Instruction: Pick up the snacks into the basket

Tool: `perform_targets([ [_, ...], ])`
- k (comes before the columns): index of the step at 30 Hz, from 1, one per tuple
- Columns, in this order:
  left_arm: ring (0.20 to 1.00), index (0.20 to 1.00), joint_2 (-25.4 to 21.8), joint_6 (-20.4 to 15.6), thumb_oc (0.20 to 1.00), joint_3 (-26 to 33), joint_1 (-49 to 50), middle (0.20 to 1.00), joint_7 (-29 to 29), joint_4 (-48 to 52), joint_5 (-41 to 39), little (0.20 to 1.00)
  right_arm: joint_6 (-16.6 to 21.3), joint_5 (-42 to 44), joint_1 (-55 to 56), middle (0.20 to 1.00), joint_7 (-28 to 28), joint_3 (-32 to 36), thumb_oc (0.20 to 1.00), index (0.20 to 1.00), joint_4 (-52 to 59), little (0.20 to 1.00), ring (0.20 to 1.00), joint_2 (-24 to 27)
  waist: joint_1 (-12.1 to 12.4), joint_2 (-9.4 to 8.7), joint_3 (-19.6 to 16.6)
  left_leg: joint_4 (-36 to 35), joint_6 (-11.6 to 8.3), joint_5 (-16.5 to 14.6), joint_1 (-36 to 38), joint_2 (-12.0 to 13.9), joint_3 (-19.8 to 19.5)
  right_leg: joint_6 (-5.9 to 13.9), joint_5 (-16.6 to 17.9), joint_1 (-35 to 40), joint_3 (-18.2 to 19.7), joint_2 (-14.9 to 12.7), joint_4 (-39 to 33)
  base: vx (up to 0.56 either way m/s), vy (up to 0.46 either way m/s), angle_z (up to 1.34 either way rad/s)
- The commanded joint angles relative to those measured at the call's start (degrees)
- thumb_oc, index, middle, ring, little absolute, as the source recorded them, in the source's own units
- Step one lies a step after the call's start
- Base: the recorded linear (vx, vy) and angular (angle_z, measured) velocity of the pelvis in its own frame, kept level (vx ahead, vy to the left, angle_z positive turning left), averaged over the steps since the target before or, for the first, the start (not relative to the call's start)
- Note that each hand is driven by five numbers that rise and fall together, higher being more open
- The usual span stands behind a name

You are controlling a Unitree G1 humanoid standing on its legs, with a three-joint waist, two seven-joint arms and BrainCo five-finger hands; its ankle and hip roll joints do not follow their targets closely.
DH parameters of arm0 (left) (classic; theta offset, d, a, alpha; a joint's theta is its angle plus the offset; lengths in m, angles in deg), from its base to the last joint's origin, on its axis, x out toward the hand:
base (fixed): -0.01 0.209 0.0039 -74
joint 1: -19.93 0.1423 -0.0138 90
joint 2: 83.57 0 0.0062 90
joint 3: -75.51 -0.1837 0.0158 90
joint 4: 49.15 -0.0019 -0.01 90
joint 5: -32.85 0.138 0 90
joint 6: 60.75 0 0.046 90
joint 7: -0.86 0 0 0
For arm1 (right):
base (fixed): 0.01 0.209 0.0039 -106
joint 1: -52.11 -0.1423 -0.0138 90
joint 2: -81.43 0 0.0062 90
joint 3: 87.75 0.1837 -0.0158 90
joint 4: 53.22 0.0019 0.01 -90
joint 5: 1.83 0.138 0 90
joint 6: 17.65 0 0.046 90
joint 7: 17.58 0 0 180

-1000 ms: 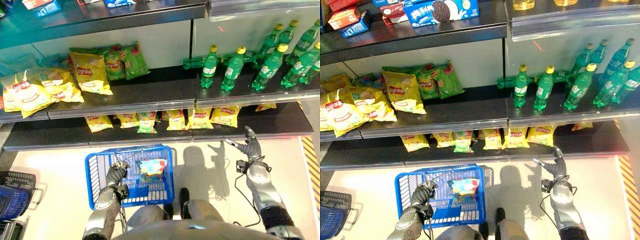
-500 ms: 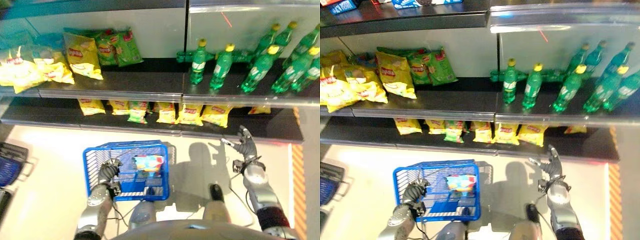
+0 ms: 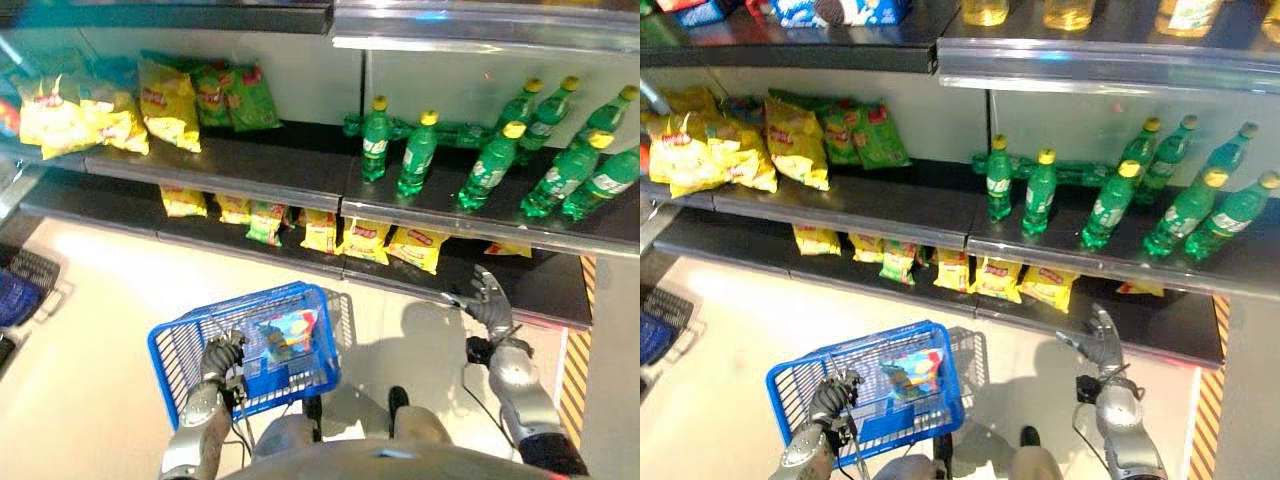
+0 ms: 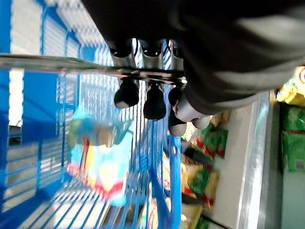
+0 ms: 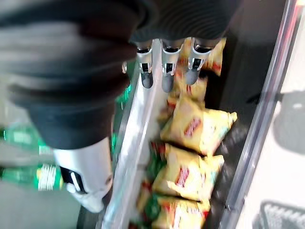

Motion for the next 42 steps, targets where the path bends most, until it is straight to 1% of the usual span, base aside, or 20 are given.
perform_targets([
  [1,0.2,0.2,-1.5,-4.6,0.2,1.6,-2.4,0.2,-1.3,7.7,-0.8,0.2,2.6,0.3,-1.8,1.0,0.3,2.2,1.0,1.0,4.1,1.0,1.0,1.3,0.3,-1.61,-2.1,1.2,-0.36,-3.0,0.8,1.0,-2.3,1.91,-0.3,0.6,-0.8,0.4,-2.5,0.1,0.038,0.05],
  [7,0.2,0.2,-1.7,-4.3,0.2,1.9,-1.1,0.2,-2.4,9.2,-1.2,0.2,3.1,2.5,-1.4,1.0,-2.4,2.0,1.0,1.0,6.4,1.0,1.0,1.3,0.9,-1.69,-1.0,1.3,0.15,-3.7,1.7,0.5,-2.4,1.9,-0.5,1.2,-0.7,-0.2,-2.4,0.03,0.059,-0.03],
  [9,0.2,0.2,-2.0,-4.5,0.2,2.2,-0.6,0.2,-2.7,10.0,-1.6,0.2,3.7,4.0,-1.9,1.0,-3.6,1.4,1.0,1.0,8.1,1.0,1.0,1.3,1.3,-1.64,0.2,1.1,0.48,-3.8,1.3,0.3,-2.3,2.1,-0.2,0.0,-0.5,-0.6,-2.0,-0.06,0.076,-0.03],
  [14,0.2,0.2,-2.3,-4.6,0.2,1.8,-0.5,0.2,-2.9,10.1,-1.6,0.2,3.6,3.3,-3.0,1.0,-3.2,0.8,1.0,1.0,7.8,1.0,1.0,1.3,1.7,-1.19,0.3,-0.1,0.59,-3.5,1.5,0.1,-2.0,2.61,0.7,-0.5,-0.3,-1.1,-2.9,-0.03,0.05,-0.03],
  [17,0.2,0.2,-2.2,-4.5,0.2,1.6,0.0,0.2,-3.2,10.3,-1.3,0.2,3.4,2.5,-3.5,1.0,-2.6,0.5,1.0,1.0,7.4,1.0,1.0,1.2,1.9,-1.08,-0.2,-0.7,0.72,-3.8,2.6,0.1,-2.0,2.78,0.8,0.3,-0.2,-1.3,-3.5,0.02,0.019,-0.04],
  [19,0.2,0.2,-2.3,-4.5,0.2,1.5,-0.2,0.2,-3.1,10.6,-1.6,0.2,3.4,2.4,-4.5,1.0,-2.2,0.5,1.0,1.0,7.0,1.0,1.0,1.5,2.0,-1.06,0.2,-0.3,0.79,-4.0,2.4,0.0,-2.1,2.79,0.7,0.1,0.0,-1.3,-3.3,-0.03,0.005,0.01],
  [20,0.2,0.2,-2.6,-4.6,0.2,1.2,-0.5,0.2,-3.0,11.0,-1.8,0.2,3.5,2.6,-5.5,1.0,-1.7,0.4,1.0,1.0,7.1,1.0,1.0,1.7,2.0,-0.99,0.8,0.2,0.87,-4.0,1.9,0.0,-2.3,2.78,0.7,-0.5,0.1,-1.4,-2.9,-0.22,0.018,0.01],
  [21,0.2,0.2,-3.4,-4.9,0.2,0.5,-2.2,0.2,-2.1,11.8,-2.4,0.2,3.8,2.8,-8.7,1.0,-0.4,0.0,1.0,1.0,6.8,1.0,1.0,2.6,2.1,-0.88,3.2,2.4,0.98,-4.3,-0.7,-0.4,-2.5,2.72,0.8,-3.2,0.4,-1.4,-0.9,-0.2,0.014,-0.02],
  [22,0.2,0.2,-3.4,-4.9,0.2,0.5,-2.3,0.2,-2.1,11.8,-2.4,0.2,3.8,2.8,-8.7,1.0,-0.4,0.0,1.0,1.0,6.8,1.0,1.0,2.6,2.1,-0.88,3.2,2.5,0.98,-4.3,-0.8,-0.4,-2.4,2.72,0.8,-3.3,0.4,-1.4,-0.9,-0.34,0.026,-0.08],
  [23,0.2,0.2,-4.5,-5.2,0.2,-0.2,-3.5,0.2,-1.7,13.0,-2.4,0.2,3.9,3.5,-11.4,1.0,0.3,-0.3,1.0,1.0,7.3,1.0,1.0,3.6,2.2,-0.56,6.3,5.7,1.12,-4.6,-4.1,-1.0,-2.8,2.51,1.1,-6.5,0.8,-1.4,1.4,-0.19,0.018,-0.11],
  [24,0.2,0.2,-4.5,-5.2,0.2,-0.2,-3.6,0.2,-1.7,12.9,-2.4,0.2,3.9,3.5,-11.5,1.0,0.3,-0.3,1.0,1.0,7.2,1.0,1.0,3.6,2.2,-0.55,6.1,6.1,1.13,-4.8,-4.5,-1.0,-2.8,2.52,1.0,-7.0,0.9,-1.4,1.7,-0.32,0.026,-0.16],
  [25,0.2,0.2,-5.3,-5.4,0.2,-0.7,-4.4,0.2,-1.4,14.2,-2.1,0.2,3.9,3.9,-13.8,1.0,1.2,-0.3,1.0,1.0,7.6,1.0,1.0,4.3,2.4,-0.28,8.1,8.8,1.26,-5.1,-7.6,-1.6,-3.0,2.31,1.3,-10.0,1.1,-1.2,3.8,-0.16,0.019,-0.11],
  [28,0.2,0.2,-5.7,-5.7,0.2,-1.2,-4.6,0.2,-1.3,14.9,-1.7,0.2,4.0,4.3,-15.8,1.0,2.0,-0.6,1.0,1.0,7.3,1.0,1.0,4.8,2.7,-0.07,9.0,9.7,1.47,-5.2,-9.4,-1.9,-2.9,2.2,1.4,-12.2,1.4,-0.9,5.2,-0.1,0.02,-0.12],
  [29,0.2,0.2,-5.9,-5.8,0.2,-1.6,-4.8,0.2,-1.2,14.9,-1.7,0.2,4.0,4.3,-16.8,1.0,2.3,-0.8,1.0,1.0,7.2,1.0,1.0,5.0,2.7,-0.06,9.6,10.0,1.53,-5.2,-10.1,-1.9,-2.9,2.17,1.5,-13.0,1.6,-0.9,5.6,-0.1,0.008,-0.14],
  [30,0.2,0.2,-6.3,-6.0,0.2,-2.4,-5.5,0.2,-1.1,15.1,-1.7,0.2,4.1,4.8,-19.3,1.0,3.3,-1.1,1.0,1.0,7.2,1.0,1.0,5.7,2.7,-0.15,10.8,11.1,1.77,-5.2,-12.2,-2.2,-2.9,2.12,1.6,-15.2,2.1,-0.8,6.8,-0.12,0.007,-0.11],
  [33,0.2,0.2,-6.6,-6.1,0.2,-3.2,-6.3,0.2,-0.9,15.4,-1.4,0.2,4.1,4.9,-21.5,1.0,4.3,-1.5,1.0,1.0,7.1,1.0,1.0,6.2,2.8,-0.19,11.6,12.5,1.87,-5.4,-14.4,-2.4,-2.7,2.05,1.7,-17.4,2.4,-0.8,8.0,-0.09,0.007,-0.03],
  [34,0.2,0.2,-6.9,-6.3,0.2,-4.1,-7.2,0.2,-0.5,15.1,-1.3,0.2,4.3,5.5,-23.6,1.0,5.3,-1.9,1.0,1.0,7.0,1.0,1.0,6.5,2.8,-0.21,12.6,13.4,1.98,-5.4,-15.6,-2.6,-2.6,2.03,1.9,-18.7,2.6,-0.8,8.8,-0.06,0.013,-0.02],
  [42,0.2,0.2,-8.1,-6.5,0.2,-6.3,-8.8,0.2,-0.2,15.0,-1.0,0.2,4.3,6.7,-30.1,1.0,8.2,-2.5,1.0,1.0,5.5,1.0,1.0,8.3,3.2,-0.83,14.9,16.7,2.23,-6.6,-18.1,-2.9,-1.9,1.83,1.6,-21.2,3.0,-0.9,11.4,-0.02,0.002,-0.02],
])
